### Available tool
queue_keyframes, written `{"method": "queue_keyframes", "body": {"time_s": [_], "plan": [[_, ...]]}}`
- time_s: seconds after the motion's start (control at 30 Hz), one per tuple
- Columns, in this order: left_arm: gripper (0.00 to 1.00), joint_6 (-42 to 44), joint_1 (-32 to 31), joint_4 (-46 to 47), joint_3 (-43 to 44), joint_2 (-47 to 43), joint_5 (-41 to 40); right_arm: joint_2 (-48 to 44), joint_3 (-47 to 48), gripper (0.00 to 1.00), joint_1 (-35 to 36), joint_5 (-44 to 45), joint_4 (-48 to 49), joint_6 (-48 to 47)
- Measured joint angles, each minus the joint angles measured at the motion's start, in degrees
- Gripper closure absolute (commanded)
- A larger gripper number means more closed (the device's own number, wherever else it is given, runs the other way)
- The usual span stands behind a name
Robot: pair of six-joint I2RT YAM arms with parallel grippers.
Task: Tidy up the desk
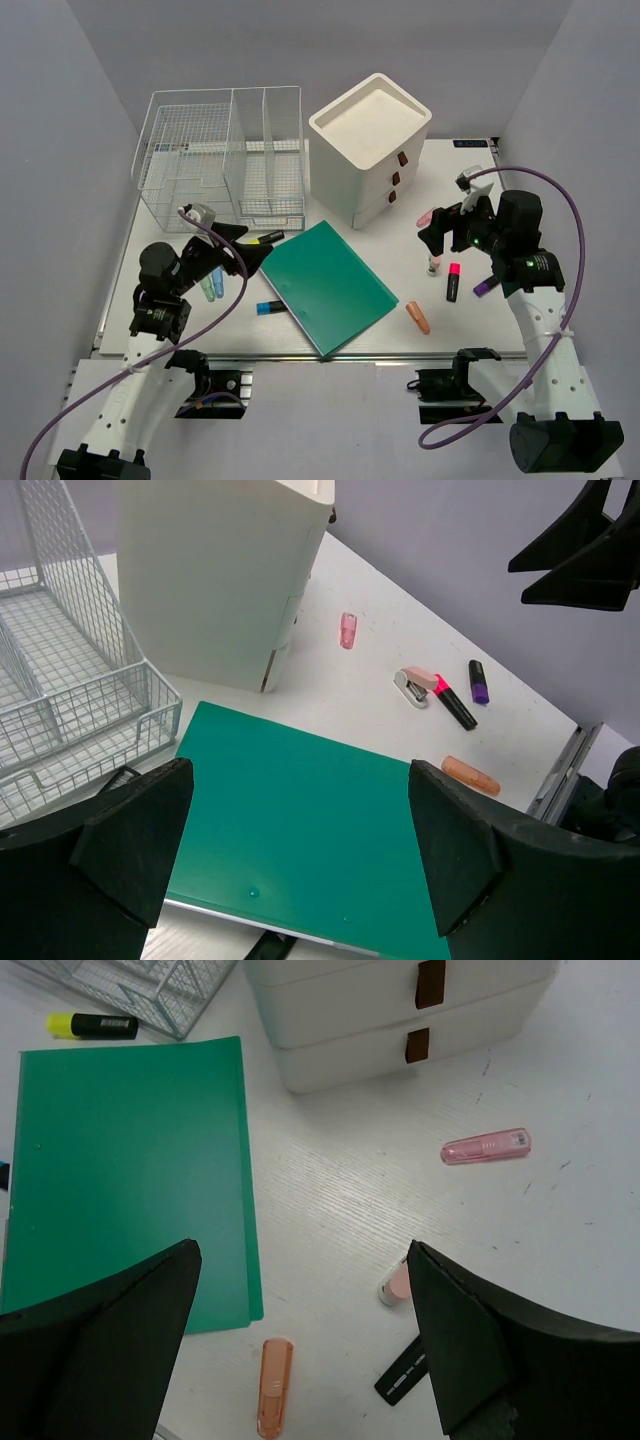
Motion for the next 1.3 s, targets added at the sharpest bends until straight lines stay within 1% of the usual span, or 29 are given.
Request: {"method": "queue_keyframes", "body": {"time_s": [0.2,0.4,0.5,0.63,0.7,0.73,0.77,0.8,0.83,0.87,0.9,0.93,0.97,1.0,1.03,1.07,1.1,1.13,1.2,1.3], "plan": [[0.02,-0.15,0.0,0.02,-0.31,0.17,0.46,0.11,0.0,0.11,0.0,-1.79,-0.02,-1.31],[0.02,-0.28,0.0,0.07,-0.31,0.31,0.74,-0.48,0.28,0.11,0.04,-7.65,-3.1,-8.76],[0.02,-0.28,0.0,0.13,-0.31,0.57,0.83,-0.83,0.31,0.11,0.13,-8.17,-4.15,-11.82],[0.02,-0.44,0.0,0.37,-0.33,0.94,0.98,-0.04,2.19,0.11,0.17,-9.16,-8.17,-16.44],[0.09,-0.61,0.0,0.66,-0.39,1.07,1.25,0.31,3.28,0.11,0.17,-10.27,-9.33,-17.88],[0.15,-0.72,0.0,0.83,-0.42,1.22,1.44,0.2,3.3,0.14,0.17,-10.67,-9.14,-17.92],[0.36,-0.87,0.0,1.03,-0.42,1.38,1.64,0.11,3.26,0.32,0.2,-10.91,-8.81,-17.81],[0.52,-1.11,0.0,1.14,-0.42,1.6,1.88,0.09,3.17,0.49,0.22,-10.97,-8.04,-17.35],[0.65,-1.25,0.0,1.33,-0.48,1.81,2.14,0.44,3.17,0.68,0.24,-10.93,-7.1,-16.37],[0.82,-1.42,0.02,1.4,-0.52,2.03,2.32,1.22,3.17,0.9,0.24,-11.02,-5.9,-15.17],[0.84,-1.44,0.02,1.53,-0.52,2.32,2.49,2.27,3.26,0.91,0.26,-10.91,-4.61,-13.18],[0.83,-1.44,0.02,1.62,-0.55,2.51,2.54,3.63,3.45,0.89,0.24,-10.91,-3.5,-11.47],[0.64,-1.31,0.02,1.7,-0.55,2.71,2.58,5.35,3.91,0.68,0.24,-10.91,-2.47,-9.55],[0.52,-1.09,0.02,1.73,-0.55,2.89,2.6,7.34,4.68,0.62,0.24,-10.93,-1.57,-7.45],[0.42,-1.05,0.02,1.73,-0.55,2.99,2.62,9.7,5.4,0.51,0.24,-10.84,-0.68,-6.01],[0.34,-0.9,0.02,1.7,-0.57,3.08,2.71,12.11,6.56,0.43,0.24,-10.86,-0.55,-4.52],[0.23,-1.03,0.02,1.73,-0.57,3.15,2.8,14.29,7.82,0.39,0.22,-10.8,-0.33,-3.39],[0.19,-1.22,0.02,1.75,-0.57,3.23,2.91,16.31,9.05,0.32,0.22,-10.8,0.02,-2.32],[0.13,-1.29,0.02,1.75,-0.57,3.45,3.28,19.28,11.26,0.25,0.22,-10.99,0.52,-0.74],[0.1,-1.55,0.02,1.75,-0.57,4.07,3.82,21.75,13.4,0.23,0.17,-11.32,1.25,0.74]]}}
